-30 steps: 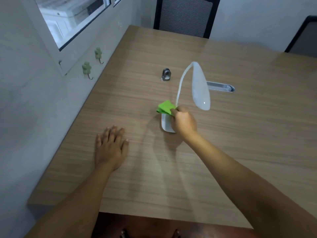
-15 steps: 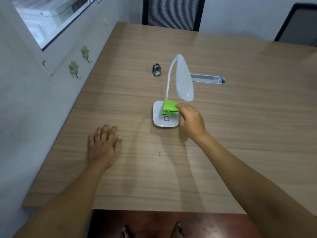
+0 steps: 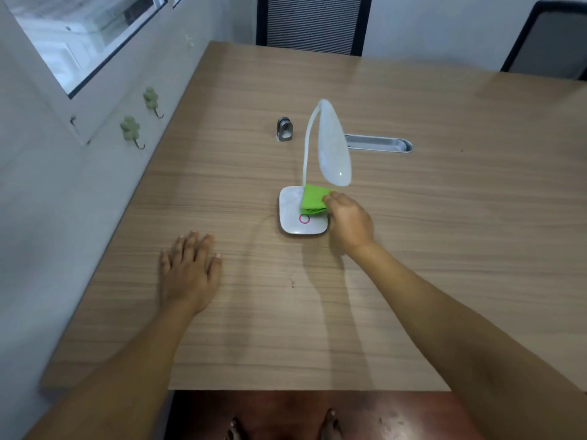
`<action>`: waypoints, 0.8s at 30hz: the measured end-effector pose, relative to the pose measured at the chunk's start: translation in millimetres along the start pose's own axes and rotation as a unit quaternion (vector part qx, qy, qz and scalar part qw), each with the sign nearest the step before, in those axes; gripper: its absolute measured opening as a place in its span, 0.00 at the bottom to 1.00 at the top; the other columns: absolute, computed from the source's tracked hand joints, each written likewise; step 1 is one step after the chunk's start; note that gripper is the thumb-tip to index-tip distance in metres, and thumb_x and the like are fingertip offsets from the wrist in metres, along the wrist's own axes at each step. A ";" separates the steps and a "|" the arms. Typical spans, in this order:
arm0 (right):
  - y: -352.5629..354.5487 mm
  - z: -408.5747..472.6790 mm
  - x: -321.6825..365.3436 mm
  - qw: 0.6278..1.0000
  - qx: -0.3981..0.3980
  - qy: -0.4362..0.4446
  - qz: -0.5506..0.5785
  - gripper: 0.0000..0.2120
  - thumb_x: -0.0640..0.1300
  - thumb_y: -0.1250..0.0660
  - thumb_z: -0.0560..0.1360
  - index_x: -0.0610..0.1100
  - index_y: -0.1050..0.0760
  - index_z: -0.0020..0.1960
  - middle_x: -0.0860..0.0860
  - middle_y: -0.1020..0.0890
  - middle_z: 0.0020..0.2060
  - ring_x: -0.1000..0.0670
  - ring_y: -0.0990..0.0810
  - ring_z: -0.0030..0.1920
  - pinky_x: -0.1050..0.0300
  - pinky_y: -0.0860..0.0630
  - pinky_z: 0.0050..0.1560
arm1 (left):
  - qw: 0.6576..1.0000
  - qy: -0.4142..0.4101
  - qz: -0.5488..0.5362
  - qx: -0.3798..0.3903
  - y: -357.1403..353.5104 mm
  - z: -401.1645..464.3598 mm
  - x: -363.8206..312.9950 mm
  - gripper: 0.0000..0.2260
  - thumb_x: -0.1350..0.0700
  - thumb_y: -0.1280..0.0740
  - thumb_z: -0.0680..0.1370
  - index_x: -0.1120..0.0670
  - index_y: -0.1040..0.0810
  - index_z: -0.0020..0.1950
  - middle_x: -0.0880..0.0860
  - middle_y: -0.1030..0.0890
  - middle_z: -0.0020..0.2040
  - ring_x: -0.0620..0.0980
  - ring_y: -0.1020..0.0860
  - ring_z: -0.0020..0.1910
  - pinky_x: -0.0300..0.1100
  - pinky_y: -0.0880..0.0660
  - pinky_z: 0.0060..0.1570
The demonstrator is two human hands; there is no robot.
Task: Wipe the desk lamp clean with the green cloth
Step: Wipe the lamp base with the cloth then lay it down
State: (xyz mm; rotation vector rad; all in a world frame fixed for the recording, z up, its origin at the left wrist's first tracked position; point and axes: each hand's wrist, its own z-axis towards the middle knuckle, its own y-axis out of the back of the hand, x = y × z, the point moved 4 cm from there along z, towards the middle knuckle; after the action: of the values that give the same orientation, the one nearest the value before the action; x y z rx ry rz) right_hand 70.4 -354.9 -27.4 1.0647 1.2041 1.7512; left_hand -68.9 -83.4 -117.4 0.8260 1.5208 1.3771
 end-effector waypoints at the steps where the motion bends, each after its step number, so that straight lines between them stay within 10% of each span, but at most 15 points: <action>1: -4.2 -0.7 3.8 1.000 0.013 0.011 -0.011 0.14 0.34 0.37 0.72 0.38 0.23 0.56 0.41 0.20 0.58 0.38 0.21 0.55 0.50 0.23 0.49 | 1.000 -0.001 -0.001 -0.002 0.4 0.1 -0.2 0.28 0.41 0.54 0.76 0.46 0.38 0.74 0.52 0.37 0.76 0.55 0.42 0.76 0.58 0.49 0.73; 7: -5.2 -17.0 -28.2 0.998 -0.007 -0.046 -0.036 0.17 0.32 0.41 0.68 0.38 0.22 0.54 0.41 0.17 0.50 0.37 0.18 0.47 0.50 0.21 0.41 | 1.000 -0.002 -0.001 -0.005 1.4 -0.2 -0.8 0.28 0.40 0.55 0.75 0.46 0.37 0.74 0.53 0.37 0.76 0.55 0.42 0.76 0.59 0.48 0.73; 14: 0.0 -27.1 42.9 0.982 -0.111 0.150 -0.009 0.16 0.39 0.43 0.68 0.38 0.18 0.46 0.42 0.14 0.46 0.42 0.14 0.47 0.45 0.18 0.49 | 1.000 -0.003 0.000 -0.002 0.6 0.0 -0.8 0.27 0.41 0.54 0.76 0.46 0.37 0.74 0.53 0.37 0.76 0.55 0.42 0.76 0.58 0.48 0.73; 24: -56.8 50.8 150.1 0.980 -0.009 0.196 -0.041 0.23 0.38 0.49 0.64 0.39 0.16 0.45 0.40 0.13 0.45 0.41 0.13 0.43 0.44 0.18 0.45 | 1.000 -0.002 -0.002 -0.014 1.6 -0.8 -2.4 0.25 0.43 0.49 0.76 0.46 0.35 0.73 0.53 0.33 0.75 0.55 0.38 0.75 0.58 0.46 0.72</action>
State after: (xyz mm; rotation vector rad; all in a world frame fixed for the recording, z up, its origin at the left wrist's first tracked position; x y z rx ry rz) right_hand 67.4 -186.9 -38.1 0.6634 1.4414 1.9585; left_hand -68.9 -85.6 -115.3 0.8071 1.4957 1.3891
